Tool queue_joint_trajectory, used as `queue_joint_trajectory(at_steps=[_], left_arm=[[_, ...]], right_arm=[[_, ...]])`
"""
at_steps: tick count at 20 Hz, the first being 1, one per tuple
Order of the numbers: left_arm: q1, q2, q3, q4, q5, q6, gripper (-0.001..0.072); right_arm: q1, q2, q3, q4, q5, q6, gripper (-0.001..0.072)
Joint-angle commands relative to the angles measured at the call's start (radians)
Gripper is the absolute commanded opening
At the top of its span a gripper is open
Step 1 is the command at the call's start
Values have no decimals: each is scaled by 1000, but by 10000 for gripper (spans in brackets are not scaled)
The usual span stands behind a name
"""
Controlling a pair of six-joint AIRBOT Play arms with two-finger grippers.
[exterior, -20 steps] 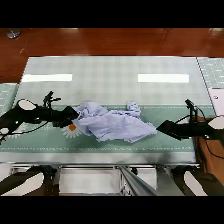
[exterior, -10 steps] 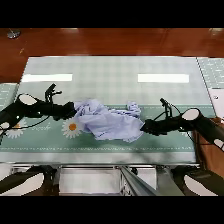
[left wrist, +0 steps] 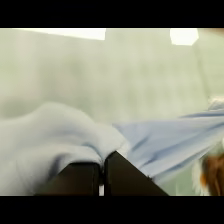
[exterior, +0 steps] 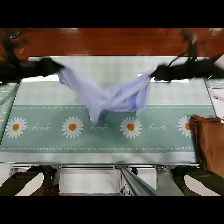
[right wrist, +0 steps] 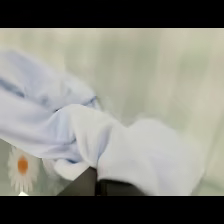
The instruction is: Fold the shirts.
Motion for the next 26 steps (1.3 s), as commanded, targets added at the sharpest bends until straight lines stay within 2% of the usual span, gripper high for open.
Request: queue_joint_trajectory(at_steps=[1, 4, 8, 10, 14, 16, 18, 21, 24, 26], left_arm=[[4, 112, 323, 39, 49, -2, 20], [4, 195, 496, 164, 48, -50, 20], [4, 333, 552, 414, 30, -132, 20], [4, 382, 551, 511, -66, -158, 20], [4, 392, 482, 550, -344, -182, 20], [3, 392, 357, 550, -439, -194, 20], [3, 391, 181, 549, -473, -219, 20], [2, 351, -108, 528, -402, -231, 20], [2, 217, -319, 477, -182, -230, 21], [2, 73, -334, 447, -45, -216, 21]], right_arm=[[-29, 35, 487, -158, 151, 39, 21], [-27, 137, 677, -194, 231, 33, 21], [-27, 328, 677, -300, 353, 33, 22], [-27, 394, 655, -327, 434, 37, 21], [-27, 546, 366, -324, 446, 68, 22], [-27, 601, 174, -324, 419, 83, 22], [-27, 624, -2, -324, 349, 94, 22], [-27, 571, -188, -338, 181, 94, 22], [-28, 372, -221, -385, 60, 89, 22], [-31, 200, -198, -395, -46, 82, 21]])
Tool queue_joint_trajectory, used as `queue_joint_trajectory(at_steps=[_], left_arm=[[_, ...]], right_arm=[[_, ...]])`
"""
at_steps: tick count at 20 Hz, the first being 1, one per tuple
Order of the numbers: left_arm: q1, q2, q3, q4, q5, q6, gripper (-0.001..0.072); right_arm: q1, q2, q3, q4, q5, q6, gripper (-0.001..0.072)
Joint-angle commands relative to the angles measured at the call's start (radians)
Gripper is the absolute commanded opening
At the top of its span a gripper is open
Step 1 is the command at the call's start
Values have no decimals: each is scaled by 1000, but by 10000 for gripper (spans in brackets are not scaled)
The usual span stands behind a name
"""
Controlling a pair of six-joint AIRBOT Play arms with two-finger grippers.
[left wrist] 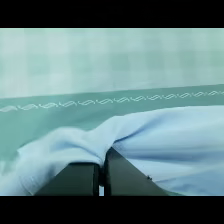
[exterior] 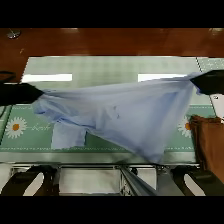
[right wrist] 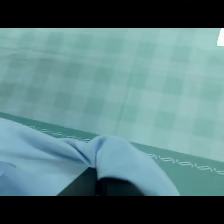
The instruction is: Fold the shirts.
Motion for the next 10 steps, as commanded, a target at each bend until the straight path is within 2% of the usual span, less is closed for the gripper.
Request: queue_joint_trajectory(at_steps=[1, 4, 7, 10], left_arm=[[0, -215, -98, -55, 244, 8, 20], [0, -442, 22, -69, 348, 7, 21], [0, -626, 191, -79, 348, 7, 21], [0, -721, 322, -102, 347, 6, 22]], right_arm=[[-10, -277, 9, -13, -183, -7, 21], [-35, -562, 191, 45, -198, -6, 21], [-67, -791, 394, 160, -199, 25, 22], [-124, -922, 505, 334, -191, 90, 23]])
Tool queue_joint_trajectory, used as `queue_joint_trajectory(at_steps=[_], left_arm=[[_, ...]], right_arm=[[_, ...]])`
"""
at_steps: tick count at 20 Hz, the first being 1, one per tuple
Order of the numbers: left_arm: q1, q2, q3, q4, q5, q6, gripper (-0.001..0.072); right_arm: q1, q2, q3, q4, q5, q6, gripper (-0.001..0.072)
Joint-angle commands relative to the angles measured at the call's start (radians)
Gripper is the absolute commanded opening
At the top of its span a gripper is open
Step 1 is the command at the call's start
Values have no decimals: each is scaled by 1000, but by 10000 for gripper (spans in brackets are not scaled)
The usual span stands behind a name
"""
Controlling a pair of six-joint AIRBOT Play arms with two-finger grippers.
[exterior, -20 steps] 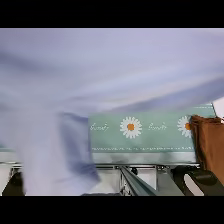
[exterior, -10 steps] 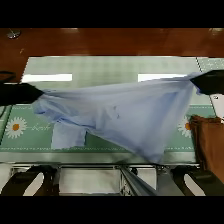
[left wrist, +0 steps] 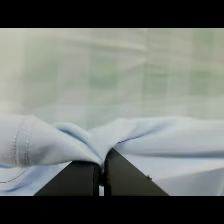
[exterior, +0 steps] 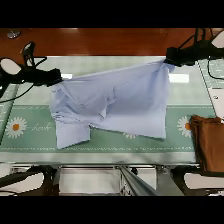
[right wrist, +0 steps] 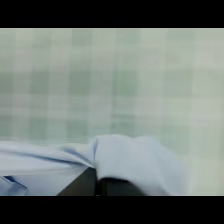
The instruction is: Fold the shirts.
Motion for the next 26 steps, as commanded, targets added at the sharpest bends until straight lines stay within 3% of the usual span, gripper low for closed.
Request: queue_joint_trajectory(at_steps=[1, 2, 3, 4, 6, 8, 10, 12, 14, 17, 19, 24, 25, 26], left_arm=[[0, -127, 143, -27, 19, 1, 30], [0, -131, 166, -24, 2, 2, 213], [5, -130, 192, 7, -39, 11, 649], [16, -130, 224, 65, -118, 36, 703], [60, -129, 272, 230, -330, 43, 703], [147, -120, 238, 275, -518, 45, 702], [264, -75, 92, 193, -566, 47, 701], [389, -13, -116, 38, -512, 55, 701], [500, 27, -301, -161, -432, 130, 701], [576, 28, -446, -388, -318, 260, 701], [553, 14, -467, -410, -244, 270, 698], [439, -57, -454, -465, -165, 297, 698], [422, -61, -450, -495, -166, 325, 674], [409, -62, -441, -496, -169, 335, 415]], right_arm=[[-65, -174, 132, 227, 13, 56, 75], [-92, -183, 134, 280, 35, 50, 408], [-119, -181, 134, 301, 78, 14, 631], [-151, -172, 134, 301, 147, -41, 623], [-217, -143, 133, 224, 324, -128, 623], [-278, -93, 82, 35, 486, -157, 623], [-347, 17, -111, -34, 436, -156, 623], [-413, 158, -384, 53, 274, -161, 622], [-451, 303, -656, 185, 147, -251, 622], [-455, 457, -911, 300, 91, -335, 622], [-455, 519, -999, 364, 78, -363, 622], [-455, 549, -1041, 357, 104, -361, 622], [-456, 549, -1041, 347, 104, -354, 622], [-456, 549, -1041, 307, 97, -338, 622]])
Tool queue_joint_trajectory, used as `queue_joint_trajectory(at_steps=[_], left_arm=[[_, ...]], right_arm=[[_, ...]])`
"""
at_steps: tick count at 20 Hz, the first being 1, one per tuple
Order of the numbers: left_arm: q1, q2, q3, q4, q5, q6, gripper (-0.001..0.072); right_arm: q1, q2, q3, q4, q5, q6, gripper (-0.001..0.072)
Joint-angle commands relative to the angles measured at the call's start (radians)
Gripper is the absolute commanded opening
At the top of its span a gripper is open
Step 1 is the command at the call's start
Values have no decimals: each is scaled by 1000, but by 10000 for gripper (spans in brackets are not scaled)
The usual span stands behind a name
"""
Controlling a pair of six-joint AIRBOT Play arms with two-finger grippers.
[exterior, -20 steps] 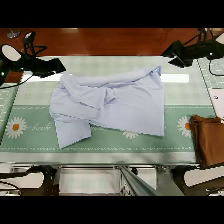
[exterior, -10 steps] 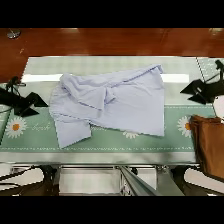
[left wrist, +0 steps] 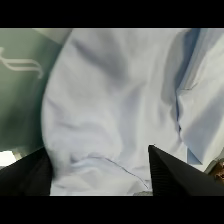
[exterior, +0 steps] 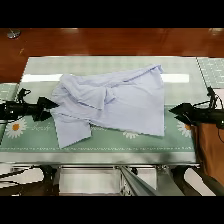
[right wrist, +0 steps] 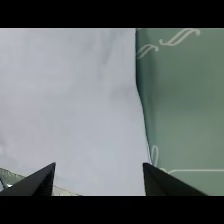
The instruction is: Fold the shirts.
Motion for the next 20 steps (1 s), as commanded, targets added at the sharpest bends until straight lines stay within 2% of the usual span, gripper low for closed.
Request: queue_joint_trajectory(at_steps=[1, 3, 4, 9, 12, 18, 20], left_arm=[[-47, -16, 14, -66, 16, 90, 32], [-51, -16, 44, -68, -32, 116, 19], [-51, -16, 57, -68, -46, 116, 19], [-62, -16, 68, -68, -72, 116, 20], [-80, -16, 68, -68, -66, 123, 20], [-95, -16, 68, -68, -65, 123, 20], [-95, -16, 68, -68, -67, 122, 20]], right_arm=[[-2, 15, -25, -107, -9, 47, 622], [-1, 15, -28, -303, 26, 171, 622], [0, 15, -40, -331, 61, 201, 622], [10, 15, -138, -185, 90, 182, 622], [136, -32, -138, -222, 81, 179, 622], [267, -191, -60, -122, -69, 178, 622], [293, -239, -2, -82, -98, 179, 571]])
